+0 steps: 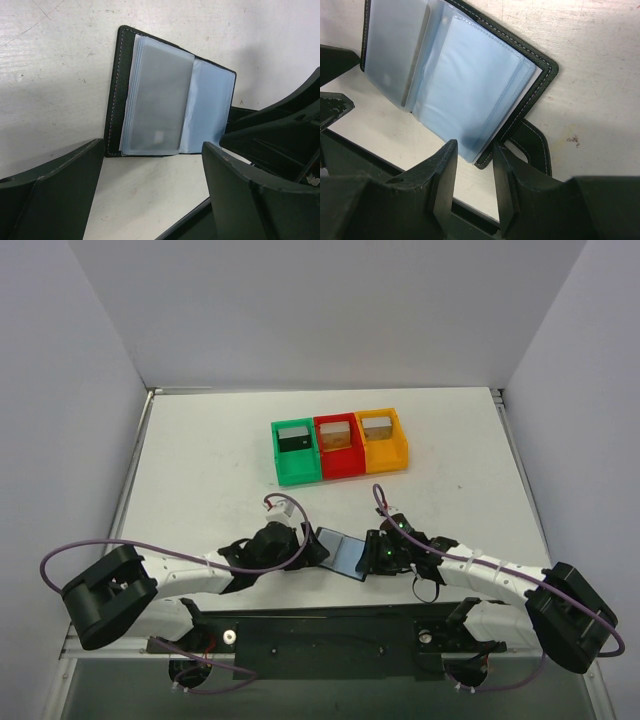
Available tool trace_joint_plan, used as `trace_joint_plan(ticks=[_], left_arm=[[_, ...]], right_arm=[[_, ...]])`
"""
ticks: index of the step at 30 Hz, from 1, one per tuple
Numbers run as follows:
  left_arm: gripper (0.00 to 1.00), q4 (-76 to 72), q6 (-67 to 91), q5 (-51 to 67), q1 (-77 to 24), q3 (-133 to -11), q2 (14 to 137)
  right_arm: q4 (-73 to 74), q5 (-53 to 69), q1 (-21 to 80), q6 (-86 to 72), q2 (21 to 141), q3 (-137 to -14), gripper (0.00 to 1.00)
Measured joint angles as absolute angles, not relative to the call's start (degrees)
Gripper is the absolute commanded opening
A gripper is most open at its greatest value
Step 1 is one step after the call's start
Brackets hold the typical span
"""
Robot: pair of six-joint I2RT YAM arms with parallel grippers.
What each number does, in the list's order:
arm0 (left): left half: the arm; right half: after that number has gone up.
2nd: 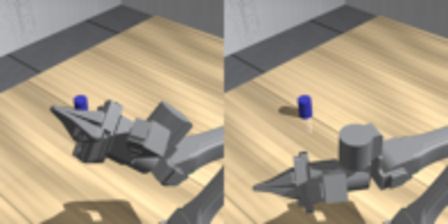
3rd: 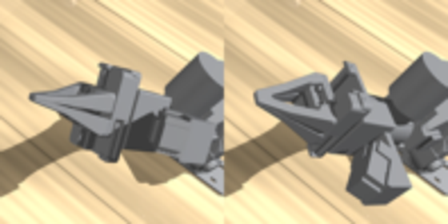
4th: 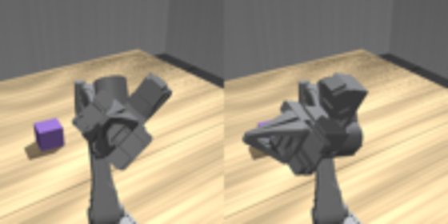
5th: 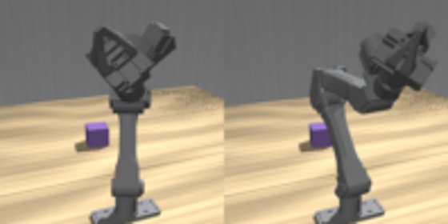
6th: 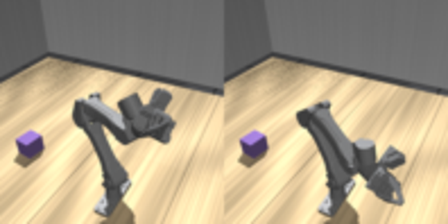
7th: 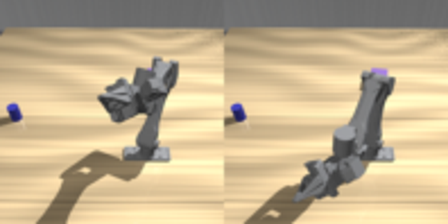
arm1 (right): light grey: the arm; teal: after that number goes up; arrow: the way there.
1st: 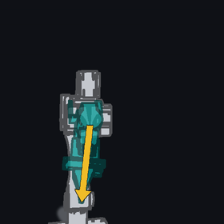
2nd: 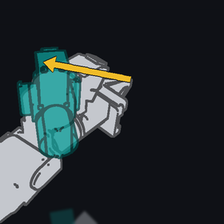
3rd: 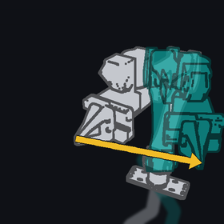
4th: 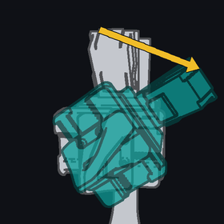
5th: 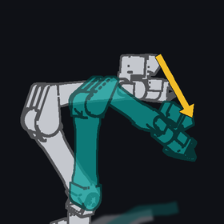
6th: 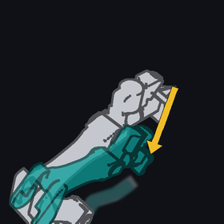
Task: Take the credit cards out of the card holder
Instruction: Remove the credit card from the card holder.
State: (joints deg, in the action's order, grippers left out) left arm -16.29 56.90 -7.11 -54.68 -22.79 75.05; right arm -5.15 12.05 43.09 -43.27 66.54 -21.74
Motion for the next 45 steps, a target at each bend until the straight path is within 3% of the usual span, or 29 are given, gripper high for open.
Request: trace_joint_plan(ticks=[15, 45], left_arm=[[0.87, -15.0, 54.3, -7.7, -54.8, -25.1, 70.1], [0.86, -20.2, 52.9, -4.2, -56.4, -29.3, 83.3]], right_arm=[[-5.2, 12.5, 42.7, -43.0, 66.7, -21.7, 0.31], [-5.4, 13.2, 42.4, -42.8, 67.0, -21.7, 0.31]])
